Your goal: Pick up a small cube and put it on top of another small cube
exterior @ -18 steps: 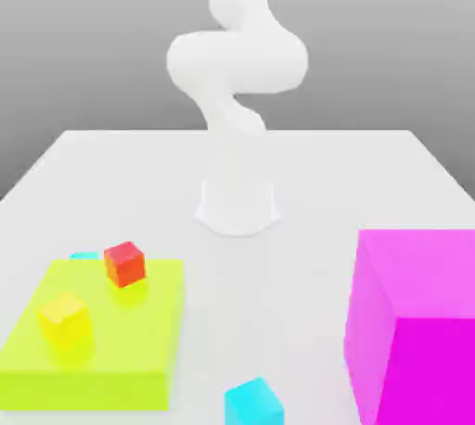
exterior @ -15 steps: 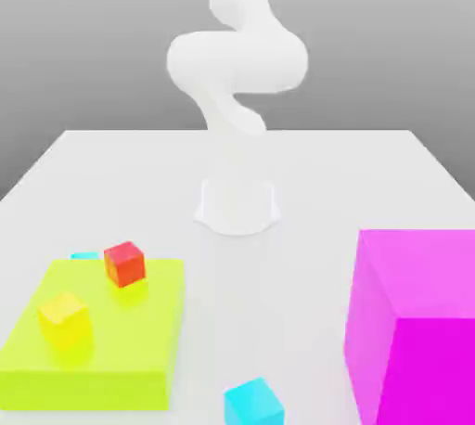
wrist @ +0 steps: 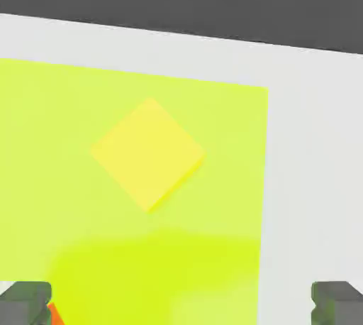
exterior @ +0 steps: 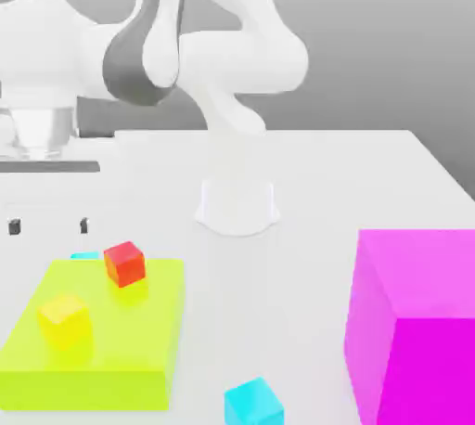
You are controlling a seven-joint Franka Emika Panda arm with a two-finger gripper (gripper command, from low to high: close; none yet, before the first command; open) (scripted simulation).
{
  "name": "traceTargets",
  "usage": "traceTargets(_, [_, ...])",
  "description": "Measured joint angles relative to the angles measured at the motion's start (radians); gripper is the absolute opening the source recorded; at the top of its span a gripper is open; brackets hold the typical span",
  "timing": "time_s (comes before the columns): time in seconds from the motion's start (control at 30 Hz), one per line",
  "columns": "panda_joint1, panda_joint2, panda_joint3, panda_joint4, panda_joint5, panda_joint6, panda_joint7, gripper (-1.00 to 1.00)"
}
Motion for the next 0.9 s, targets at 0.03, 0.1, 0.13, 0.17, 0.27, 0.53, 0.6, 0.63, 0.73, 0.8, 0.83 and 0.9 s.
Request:
traceTargets(0.03, [-0.013, 0.032, -0.024, -0.025, -0.002, 0.024, -0.043, 0.00])
traceTargets(0.1, [-0.057, 0.091, -0.065, -0.070, -0.010, 0.070, -0.120, 0.00])
traceTargets(0.13, [-0.056, 0.112, -0.069, -0.078, 0.006, 0.086, -0.151, 0.00])
traceTargets(0.17, [-0.068, 0.130, -0.068, -0.079, 0.033, 0.097, -0.181, 0.00])
traceTargets(0.27, [-0.085, 0.179, -0.019, -0.068, 0.147, 0.125, -0.275, 0.00])
traceTargets(0.53, [-0.256, 0.304, 0.234, -0.024, 0.481, 0.195, -0.525, 0.00])
traceTargets(0.6, [-0.314, 0.334, 0.309, -0.015, 0.553, 0.214, -0.579, 0.00])
traceTargets(0.63, [-0.347, 0.348, 0.350, -0.011, 0.584, 0.224, -0.602, 0.00])
traceTargets(0.73, [-0.437, 0.393, 0.465, 0.002, 0.678, 0.255, -0.672, 0.00])
traceTargets(0.8, [-0.505, 0.422, 0.547, 0.007, 0.730, 0.279, -0.710, 0.00])
traceTargets(0.83, [-0.531, 0.434, 0.578, 0.009, 0.749, 0.289, -0.723, -1.00])
traceTargets(0.9, [-0.531, 0.434, 0.578, 0.009, 0.749, 0.288, -0.723, -1.00])
